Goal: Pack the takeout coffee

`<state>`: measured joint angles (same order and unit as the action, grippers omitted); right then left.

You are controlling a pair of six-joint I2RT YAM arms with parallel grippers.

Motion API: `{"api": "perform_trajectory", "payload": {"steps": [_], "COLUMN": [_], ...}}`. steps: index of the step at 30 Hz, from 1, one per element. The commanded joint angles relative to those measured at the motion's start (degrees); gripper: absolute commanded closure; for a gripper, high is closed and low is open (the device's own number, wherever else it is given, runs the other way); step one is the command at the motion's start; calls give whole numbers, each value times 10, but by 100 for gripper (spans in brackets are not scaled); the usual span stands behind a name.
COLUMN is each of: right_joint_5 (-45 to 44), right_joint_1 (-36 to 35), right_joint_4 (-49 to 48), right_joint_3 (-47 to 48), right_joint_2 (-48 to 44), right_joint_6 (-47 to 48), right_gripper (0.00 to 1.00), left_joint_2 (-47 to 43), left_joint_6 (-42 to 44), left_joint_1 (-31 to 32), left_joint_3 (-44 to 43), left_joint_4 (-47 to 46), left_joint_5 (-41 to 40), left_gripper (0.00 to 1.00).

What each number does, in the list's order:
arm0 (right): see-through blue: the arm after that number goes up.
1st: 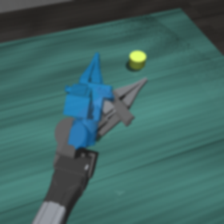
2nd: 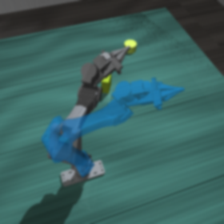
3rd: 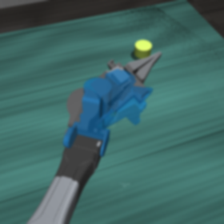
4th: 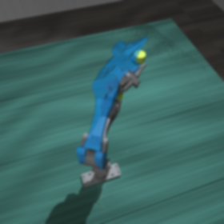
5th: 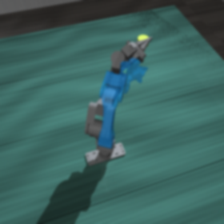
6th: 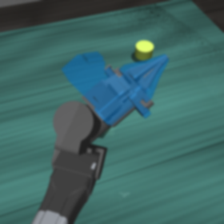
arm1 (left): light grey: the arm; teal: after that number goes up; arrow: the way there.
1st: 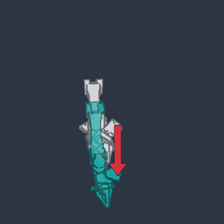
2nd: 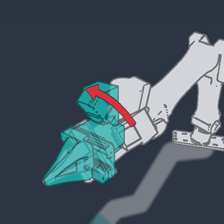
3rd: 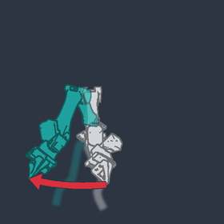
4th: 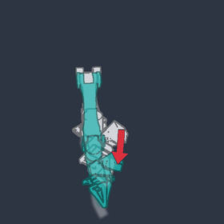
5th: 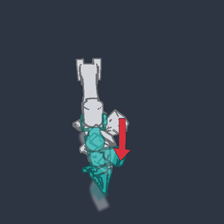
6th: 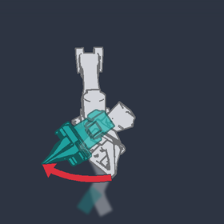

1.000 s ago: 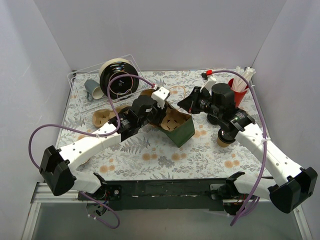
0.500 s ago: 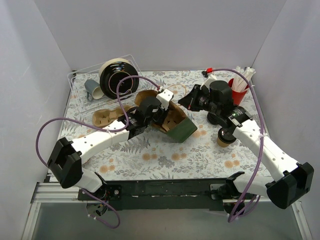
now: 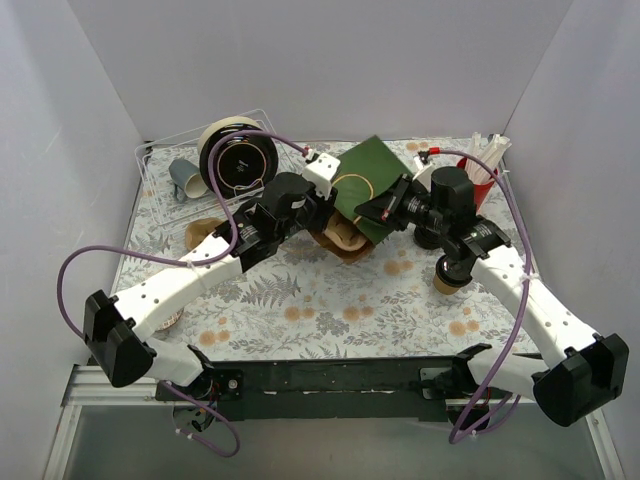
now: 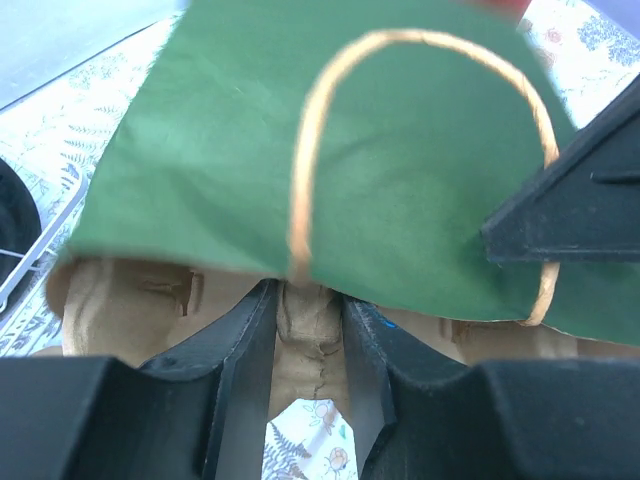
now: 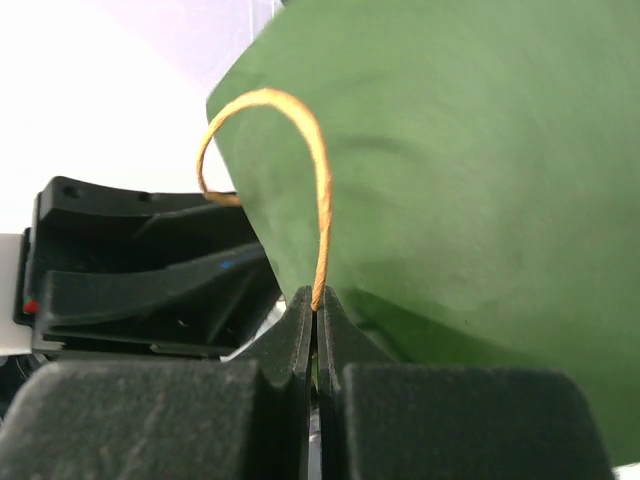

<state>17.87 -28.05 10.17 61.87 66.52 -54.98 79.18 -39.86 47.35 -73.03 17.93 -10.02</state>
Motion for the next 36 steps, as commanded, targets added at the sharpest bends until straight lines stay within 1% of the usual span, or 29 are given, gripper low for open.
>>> {"api": "perform_trajectory", "payload": {"steps": [1, 3, 6, 9, 11, 13, 14, 16, 17, 18, 21, 23, 24, 26, 27, 28, 30, 32, 34, 36], "right_joint_5": [55, 71, 91, 107, 117, 123, 131, 137, 146, 147, 147, 160, 165, 165, 159, 157, 149, 147, 157, 158], "right_joint_1": [19, 34, 50, 54, 54, 54, 53, 52, 52, 51, 50, 49, 49, 49, 43, 41, 36, 36, 37, 37], "right_joint_4": [-74, -96, -87, -97, -121, -129, -153, -173, -145, -133, -77, -62, -67, -95, -175, -229, -308, -314, -336, -337], "right_joint_3": [-70, -83, -54, -44, -54, -66, -83, -89, -75, -65, -39, -45, -56, -120, -148, -219, -271, -291, -297, -293], "right_joint_2": [-30, -32, -16, -17, -30, -49, -57, -75, -79, -86, -99, -101, -105, -119, -138, -145, -157, -161, -146, -127], "right_joint_6": [-107, -113, -106, -138, -182, -219, -267, -303, -319, -324, -340, -347, -361, -395, -418, -484, -527, -526, -520, -503], "right_gripper": [99, 99, 99, 99, 99, 99, 99, 99, 99, 99, 99, 98, 97, 98, 99, 99, 99, 99, 98, 96], "left_joint_2": [-10, -9, -2, -3, -9, -15, -30, -47, -61, -67, -91, -103, -114, -126, -130, -131, -134, -143, -141, -126], "left_joint_6": [-12, -19, -18, -15, -15, -27, -31, -40, -41, -42, -42, -35, -32, -25, -24, -26, -30, -29, -18, -10], "left_joint_1": [-2, -1, -1, -1, -1, 0, 1, 3, 3, 3, 4, 4, 3, 3, 3, 3, 3, 3, 4, 4], "left_joint_3": [-5, -3, -9, -20, -33, -43, -51, -62, -90, -105, -141, -137, -116, -87, -80, -80, -87, -84, -80, -84], "left_joint_4": [24, 20, 19, 23, 32, 61, 72, 110, 126, 163, 208, 219, 222, 212, 210, 212, 221, 220, 211, 200], "left_joint_5": [5, 5, 5, 4, 11, 17, 26, 41, 55, 61, 80, 99, 121, 139, 145, 149, 150, 142, 139, 134], "left_gripper": [94, 94, 95, 95, 95, 95, 95, 94, 94, 94, 92, 91, 91, 92, 92, 93, 93, 92, 91, 92]}}
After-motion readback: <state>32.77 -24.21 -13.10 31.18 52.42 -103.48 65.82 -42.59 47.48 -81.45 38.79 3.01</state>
